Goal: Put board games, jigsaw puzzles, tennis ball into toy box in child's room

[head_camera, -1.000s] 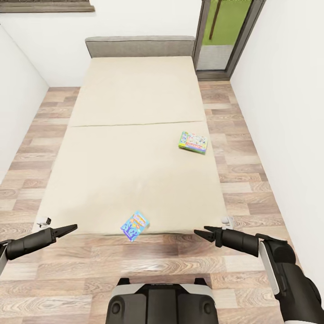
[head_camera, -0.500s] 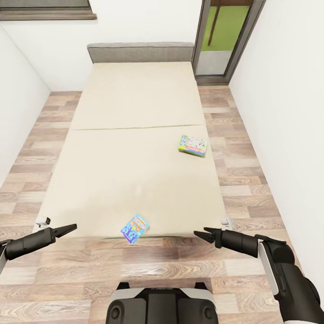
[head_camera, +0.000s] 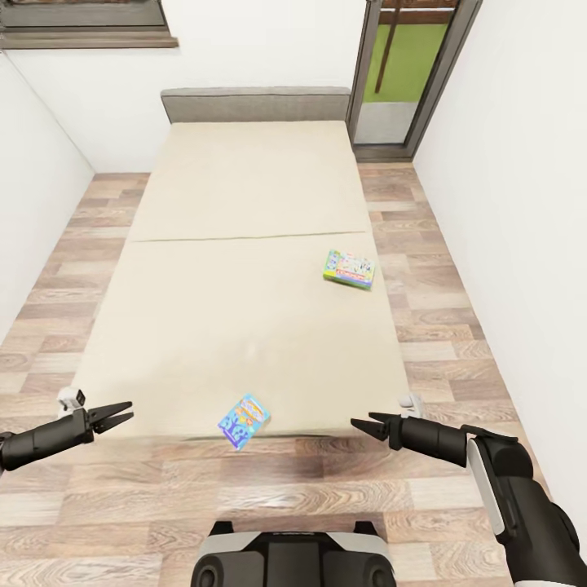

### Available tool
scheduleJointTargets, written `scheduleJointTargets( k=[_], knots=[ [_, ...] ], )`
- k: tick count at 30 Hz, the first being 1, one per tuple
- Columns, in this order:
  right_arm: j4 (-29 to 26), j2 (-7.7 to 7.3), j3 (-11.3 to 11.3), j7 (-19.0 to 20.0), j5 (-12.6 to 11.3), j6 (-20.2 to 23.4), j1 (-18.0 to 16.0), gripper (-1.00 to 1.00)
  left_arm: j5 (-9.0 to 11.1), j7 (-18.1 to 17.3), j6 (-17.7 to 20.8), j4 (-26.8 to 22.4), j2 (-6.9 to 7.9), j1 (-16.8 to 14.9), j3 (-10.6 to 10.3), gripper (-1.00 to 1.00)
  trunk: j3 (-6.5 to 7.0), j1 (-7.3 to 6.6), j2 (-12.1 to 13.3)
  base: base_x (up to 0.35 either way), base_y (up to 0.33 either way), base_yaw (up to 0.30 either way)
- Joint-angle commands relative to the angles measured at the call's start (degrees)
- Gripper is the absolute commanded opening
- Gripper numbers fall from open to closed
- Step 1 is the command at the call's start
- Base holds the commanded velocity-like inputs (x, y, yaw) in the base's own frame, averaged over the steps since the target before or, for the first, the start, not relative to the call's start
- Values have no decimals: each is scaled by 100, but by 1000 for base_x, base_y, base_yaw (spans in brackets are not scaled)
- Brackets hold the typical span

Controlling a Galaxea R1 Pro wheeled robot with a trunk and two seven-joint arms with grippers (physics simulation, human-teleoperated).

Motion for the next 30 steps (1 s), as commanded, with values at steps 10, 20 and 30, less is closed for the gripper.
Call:
scheduleJointTargets(
  k=[10, 20, 30],
  knots=[
    [14, 0, -2, 9, -9, 48, -3, 100, 1, -25, 141, 0, 13, -5, -157, 100, -94, 222, -409, -140, 0, 0],
    [14, 0, 6, 9, -8, 48, -3, 100, 1, -25, 143, 0, 14, -5, -193, 100, -183, 442, -810, -104, 0, 0],
    [14, 1, 7, 4, -8, 48, -3, 100, 1, -25, 143, 0, 7, -5, -199, 100, -273, 662, -1211, -105, 0, 0]
  ],
)
